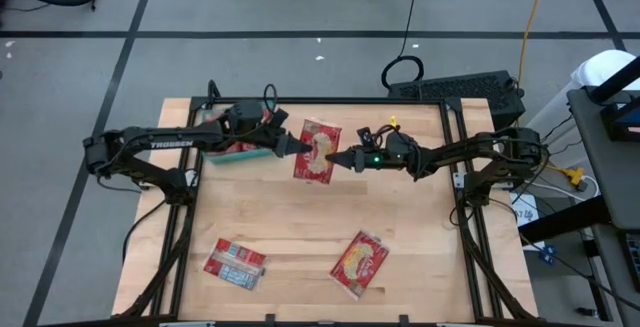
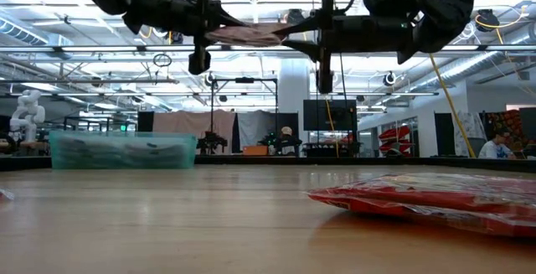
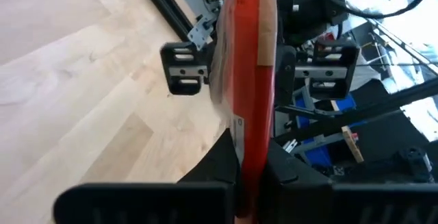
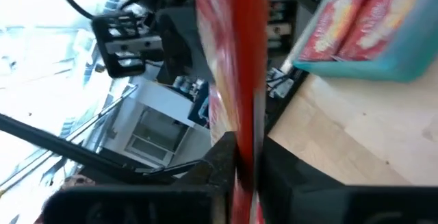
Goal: Sort popcorn bags into baskets
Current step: Put the red popcorn bag into the blue bin
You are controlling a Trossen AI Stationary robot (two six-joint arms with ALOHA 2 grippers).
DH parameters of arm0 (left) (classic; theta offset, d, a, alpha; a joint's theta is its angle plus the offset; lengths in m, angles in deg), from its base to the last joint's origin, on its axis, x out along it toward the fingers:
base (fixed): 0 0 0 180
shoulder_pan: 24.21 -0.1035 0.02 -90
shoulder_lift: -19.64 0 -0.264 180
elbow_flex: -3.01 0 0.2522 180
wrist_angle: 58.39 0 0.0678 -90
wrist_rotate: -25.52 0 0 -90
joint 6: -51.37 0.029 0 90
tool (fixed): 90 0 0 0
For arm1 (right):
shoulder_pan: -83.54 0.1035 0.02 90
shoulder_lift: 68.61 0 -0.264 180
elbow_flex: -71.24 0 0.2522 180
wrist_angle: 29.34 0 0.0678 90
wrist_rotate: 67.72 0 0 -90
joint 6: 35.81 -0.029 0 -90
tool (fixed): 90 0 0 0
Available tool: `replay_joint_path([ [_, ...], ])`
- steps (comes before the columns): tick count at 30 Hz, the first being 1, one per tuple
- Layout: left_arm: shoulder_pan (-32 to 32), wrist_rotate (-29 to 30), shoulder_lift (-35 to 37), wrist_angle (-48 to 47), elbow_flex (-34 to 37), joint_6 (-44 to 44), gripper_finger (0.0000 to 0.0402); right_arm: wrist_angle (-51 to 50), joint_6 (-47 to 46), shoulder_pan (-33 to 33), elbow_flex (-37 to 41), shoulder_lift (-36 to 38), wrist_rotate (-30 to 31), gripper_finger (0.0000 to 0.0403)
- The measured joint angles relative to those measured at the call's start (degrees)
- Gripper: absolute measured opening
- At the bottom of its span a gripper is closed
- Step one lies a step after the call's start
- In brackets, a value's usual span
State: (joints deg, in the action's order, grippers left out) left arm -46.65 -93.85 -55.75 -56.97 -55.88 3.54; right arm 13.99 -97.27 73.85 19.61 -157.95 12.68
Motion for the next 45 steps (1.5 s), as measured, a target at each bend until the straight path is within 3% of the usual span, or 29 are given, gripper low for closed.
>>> replay_joint_path([
  [8, -4.5, -0.6, 2.4, -0.4, 0.0, -2.1, 0.0016, -1.2, -3.8, -4.6, 0.1, 0.0, -3.3, 0.0127],
  [13, -10.2, -0.6, 4.1, -1.8, -0.1, -2.6, 0.0016, -4.7, -2.1, -8.8, 0.2, 0.0, -6.4, 0.0157],
  [19, -17.8, -0.3, 5.5, -8.4, -0.1, -1.6, 0.0017, -5.3, -1.3, -14.5, 0.1, 0.0, -17.8, 0.0156],
  [29, -30.2, 0.2, 6.6, -27.2, -0.1, 5.2, 0.0021, -5.2, -2.1, -20.7, 0.1, 0.0, -34.5, 0.0148],
  [38, -37.9, 2.1, 6.6, -39.2, -0.1, 10.8, 0.0017, -6.1, 0.1, -24.1, 0.1, 0.0, -41.6, 0.0148],
  [45, -40.8, 2.5, 6.5, -46.2, -0.1, 10.6, 0.0016, -6.4, 1.3, -25.2, 0.1, 0.0, -43.4, 0.0148],
])
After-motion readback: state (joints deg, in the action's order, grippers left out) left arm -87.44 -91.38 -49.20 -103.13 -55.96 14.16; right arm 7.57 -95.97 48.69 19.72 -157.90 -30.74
